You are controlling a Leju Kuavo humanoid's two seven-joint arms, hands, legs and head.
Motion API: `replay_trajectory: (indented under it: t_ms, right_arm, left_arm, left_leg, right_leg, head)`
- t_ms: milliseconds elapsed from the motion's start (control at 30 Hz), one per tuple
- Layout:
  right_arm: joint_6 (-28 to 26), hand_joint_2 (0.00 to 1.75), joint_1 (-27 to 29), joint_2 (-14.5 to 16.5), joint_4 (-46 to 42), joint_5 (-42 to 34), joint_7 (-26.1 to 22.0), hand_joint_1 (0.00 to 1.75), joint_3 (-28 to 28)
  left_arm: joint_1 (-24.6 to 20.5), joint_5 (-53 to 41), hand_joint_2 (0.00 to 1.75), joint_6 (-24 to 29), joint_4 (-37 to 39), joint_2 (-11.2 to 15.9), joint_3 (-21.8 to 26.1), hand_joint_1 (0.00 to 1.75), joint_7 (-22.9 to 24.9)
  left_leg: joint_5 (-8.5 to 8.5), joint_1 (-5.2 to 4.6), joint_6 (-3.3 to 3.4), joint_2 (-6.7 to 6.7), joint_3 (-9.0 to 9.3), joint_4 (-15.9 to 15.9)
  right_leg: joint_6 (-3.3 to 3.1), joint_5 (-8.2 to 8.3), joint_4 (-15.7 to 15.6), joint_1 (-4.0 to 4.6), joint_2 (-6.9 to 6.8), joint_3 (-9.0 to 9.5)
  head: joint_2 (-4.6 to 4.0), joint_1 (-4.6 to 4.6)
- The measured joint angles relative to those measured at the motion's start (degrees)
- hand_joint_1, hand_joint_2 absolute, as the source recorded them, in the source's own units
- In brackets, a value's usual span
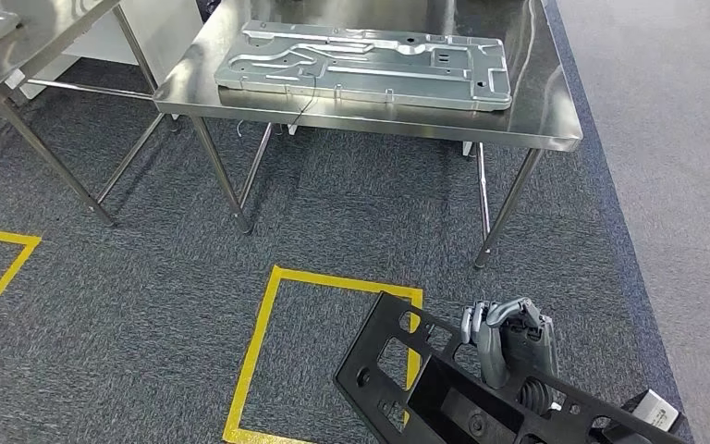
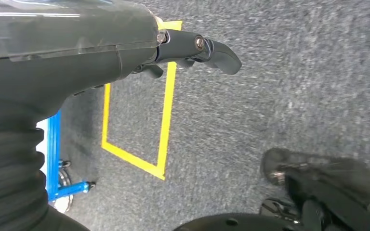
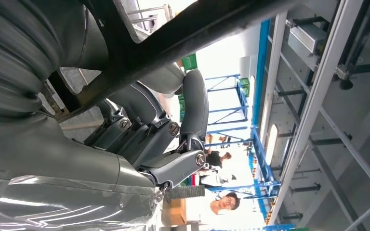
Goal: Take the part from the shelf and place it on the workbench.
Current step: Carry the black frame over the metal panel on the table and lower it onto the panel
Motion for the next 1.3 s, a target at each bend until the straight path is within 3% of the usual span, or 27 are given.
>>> replay_trajectory:
  t_ms: [33,67,100,167,233,267,333,400,433,500,533,567,600,633,700,767,900,967,1033,1067,1100,1133,1200,1233,1300]
  right_arm:
    - [0.0,1.75,0.0,0.0,0.0,0.0,0.1,1.75,0.0]
    - [0.1,1.75,0.0,0.0,0.0,0.0,0.1,1.75,0.0]
    - [0.1,1.75,0.1,0.0,0.0,0.0,0.1,1.75,0.0]
    - [0.1,1.75,0.1,0.0,0.0,0.0,0.3,1.75,0.0]
    - [0.1,1.75,0.1,0.1,0.0,0.0,0.3,1.75,0.0]
    - [0.0,1.75,0.2,0.1,-0.1,0.0,0.4,1.75,0.0]
    - [-0.1,1.75,0.3,0.1,-0.1,0.0,0.4,1.75,-0.1]
    - [-0.3,1.75,0.4,0.1,-0.2,0.1,0.4,1.75,-0.2]
    - [-0.4,1.75,0.4,0.1,-0.3,0.1,0.4,1.75,-0.2]
    - [-0.4,1.75,0.4,0.2,-0.3,0.1,0.4,1.75,-0.3]
    - [-0.4,1.75,0.4,0.2,-0.3,0.1,0.4,1.75,-0.3]
    - [-0.4,1.75,0.5,0.2,-0.3,0.1,0.4,1.75,-0.3]
    - [-0.4,1.75,0.5,0.2,-0.3,0.1,0.4,1.75,-0.3]
    - [-0.4,1.75,0.5,0.2,-0.3,0.2,0.4,1.75,-0.3]
    - [-0.4,1.75,0.4,0.2,-0.3,0.2,0.4,1.75,-0.4]
    - [-0.4,1.75,0.4,0.2,-0.3,0.2,0.3,1.75,-0.4]
    - [-0.5,1.75,0.4,0.2,-0.3,0.3,0.1,1.75,-0.4]
    - [-0.7,1.75,0.3,0.2,-0.3,0.7,0.1,1.75,-0.4]
    - [-1.1,1.75,0.2,0.3,-0.3,1.4,0.1,1.75,-0.5]
    - [-1.3,1.75,0.1,0.3,-0.3,1.9,0.1,1.75,-0.6]
    - [-1.5,1.75,0.0,0.2,-0.3,2.4,0.0,1.75,-0.6]
    - [-1.6,1.75,-0.1,0.2,-0.3,2.9,0.0,1.75,-0.7]
    - [-1.8,1.75,-0.6,0.2,-0.3,3.8,-0.2,1.75,-0.9]
    - [-1.9,1.75,-0.8,0.2,-0.4,4.2,-0.3,1.75,-0.9]
    - [-2.4,1.75,-1.5,0.2,-0.5,5.0,-0.5,1.75,-1.2]
  left_arm:
    - [-0.1,0.0,1.75,0.0,0.0,0.0,0.0,0.0,-0.1]
    - [-0.2,0.0,1.75,0.0,0.0,0.0,0.0,0.0,-0.2]
    - [-0.2,-0.1,1.75,0.0,0.0,0.0,0.0,0.0,-0.2]
    - [0.1,-0.1,1.75,0.0,0.0,0.1,0.0,0.0,-0.2]
    - [0.2,-0.2,1.75,0.0,0.0,0.1,0.0,0.0,-0.2]
    - [0.2,-0.2,1.75,0.0,0.0,0.1,0.0,0.0,-0.1]
    - [0.2,-0.2,1.75,0.0,0.0,0.0,0.0,0.0,-0.1]
    - [0.2,-0.2,1.75,0.0,0.0,0.0,0.0,0.0,-0.1]
    - [0.3,-0.2,1.75,0.0,0.0,-0.1,0.0,0.0,-0.1]
    - [0.3,-0.2,1.75,0.0,0.0,-0.1,0.0,0.0,-0.2]
    - [0.4,-0.2,1.75,0.0,0.0,-0.1,0.0,0.0,-0.2]
    - [0.4,-0.2,1.75,0.0,0.0,-0.1,0.0,0.0,-0.2]
    - [0.4,-0.2,1.75,0.0,0.0,-0.1,0.0,0.0,-0.1]
    - [0.4,-0.2,1.75,0.0,0.0,-0.1,0.0,0.0,-0.1]
    - [0.4,-0.2,1.75,0.0,0.0,-0.1,0.0,0.0,0.1]
    - [0.3,-0.1,1.75,0.0,0.0,-0.2,0.0,0.0,0.3]
    - [0.3,-0.1,1.75,0.0,0.0,-0.1,0.0,0.0,0.3]
    - [0.2,-0.1,1.75,0.0,0.0,-0.1,0.0,0.0,0.3]
    - [0.0,-0.1,1.75,0.0,0.0,0.0,0.0,0.0,0.2]
    - [-0.2,-0.1,1.75,0.0,0.0,0.0,0.0,0.0,0.1]
    - [-0.2,-0.1,1.75,-0.1,0.0,0.1,0.0,0.0,0.1]
    - [-0.2,-0.1,1.75,-0.1,0.0,0.1,0.0,0.0,0.1]
    - [0.1,-0.1,1.75,0.0,0.0,0.1,0.0,0.0,0.1]
    - [0.2,-0.1,1.75,0.0,0.0,0.1,0.0,0.0,0.2]
    - [0.3,-0.2,1.75,-0.1,0.0,0.1,0.0,0.0,0.2]
  left_leg:
    - [-1.1,0.01,-0.16,0.0,-1.44,3.2]
    - [-1.16,0.02,-0.26,0.0,-2.02,4.6]
    - [-0.03,0.07,-0.29,-0.05,-1.35,3.5]
    - [3.64,0.33,-0.22,-1.01,2.51,-3.9]
    - [5.63,0.53,0.27,-2.42,5.73,-10.2]
    - [5.75,0.49,0.65,-2.86,6.3,-11.4]
    - [5.87,0.37,1.53,-2.49,6.32,-11.6]
    - [6.22,0.47,2.33,-1.89,6.28,-12.0]
    - [6.35,0.54,2.64,-1.57,6.23,-12.2]
    - [6.39,0.39,2.93,-1.02,5.99,-12.1]
    - [6.39,0.32,2.96,-0.78,5.86,-12.1]
    - [6.38,0.27,2.98,-0.55,5.76,-12.0]
    - [6.37,0.24,2.98,-0.38,5.73,-12.0]
    - [6.36,0.21,2.96,-0.27,5.76,-11.9]
    - [6.33,0.08,2.81,-0.16,5.88,-11.9]
    - [6.36,-0.01,2.33,-0.19,5.88,-11.9]
    - [5.92,-0.11,1.07,-0.05,5.66,-11.4]
    - [3.16,-0.08,0.46,0.13,3.18,-6.4]
    - [-0.23,-0.03,-0.05,0.13,-0.87,1.5]
    - [-0.75,-0.01,-0.23,0.13,-2.22,4.0]
    - [-0.06,0.04,-0.34,0.13,-2.47,4.2]
    - [1.67,0.13,-0.41,0.13,-1.52,2.1]
    - [5.64,0.36,-0.44,0.18,2.27,-5.7]
    - [6.72,0.43,-0.11,0.12,3.74,-8.7]
    - [6.86,0.36,0.84,-0.04,4.68,-10.8]
  right_leg:
    - [-0.02,0.01,0.0,0.02,0.2,-0.01]
    - [-0.02,0.01,0.1,0.03,0.51,-0.01]
    - [0.02,-0.01,0.2,0.02,0.98,0.01]
    - [0.25,-0.15,0.6,-0.02,2.14,-0.01]
    - [0.72,-0.47,1.2,0.12,3.1,-0.33]
    - [1.05,-0.56,1.4,0.16,3.46,-0.57]
    - [1.73,-0.54,1.5,0.06,4.0,-0.88]
    - [2.36,-1.65,2.9,0.0,2.91,-1.53]
    - [2.6,-3.1,5.2,0.0,1.91,-2.54]
    - [2.96,-6.91,12.5,-0.08,0.1,-6.03]
    - [3.05,-8.16,15.8,-0.13,-0.22,-7.67]
    - [3.06,-8.38,17.5,-0.15,-0.35,-8.51]
    - [3.0,-7.51,17.0,-0.15,-0.38,-8.25]
    - [2.83,-5.73,14.2,-0.12,-0.38,-6.8]
    - [2.19,-2.21,5.9,0.11,-0.39,-2.57]
    - [1.56,-0.93,1.4,0.46,-0.37,-0.5]
    - [0.66,-0.37,0.2,0.12,-0.35,-0.12]
    - [0.24,-0.15,-0.3,-0.14,-0.47,0.32]
    - [0.01,-0.29,-0.3,-0.09,-0.62,0.45]
    - [-0.01,-0.38,-0.3,-0.08,-0.65,0.56]
    - [0.05,-0.49,-0.2,-0.09,-0.61,0.74]
    - [0.18,-0.66,-0.1,-0.13,-0.5,1.0]
    - [0.66,-1.3,0.3,-0.09,-0.23,1.46]
    - [0.96,-1.68,0.6,0.01,-0.12,1.48]
    - [1.52,-2.16,1.1,0.24,-0.01,1.26]
  head:
    - [0.0,0.0]
    - [0.0,0.0]
    - [0.0,0.0]
    - [0.0,0.0]
    - [0.0,0.0]
    - [0.0,0.0]
    - [0.0,0.01]
    - [0.0,0.02]
    - [0.0,0.02]
    - [0.0,0.02]
    - [0.0,0.02]
    - [0.0,0.02]
    - [0.0,0.02]
    - [0.0,0.02]
    - [0.0,0.02]
    - [0.0,0.02]
    - [0.0,0.01]
    - [0.0,0.01]
    - [0.0,0.01]
    - [0.0,0.01]
    - [0.0,0.01]
    - [0.0,0.01]
    - [0.0,0.01]
    - [0.0,0.02]
    - [0.0,0.02]
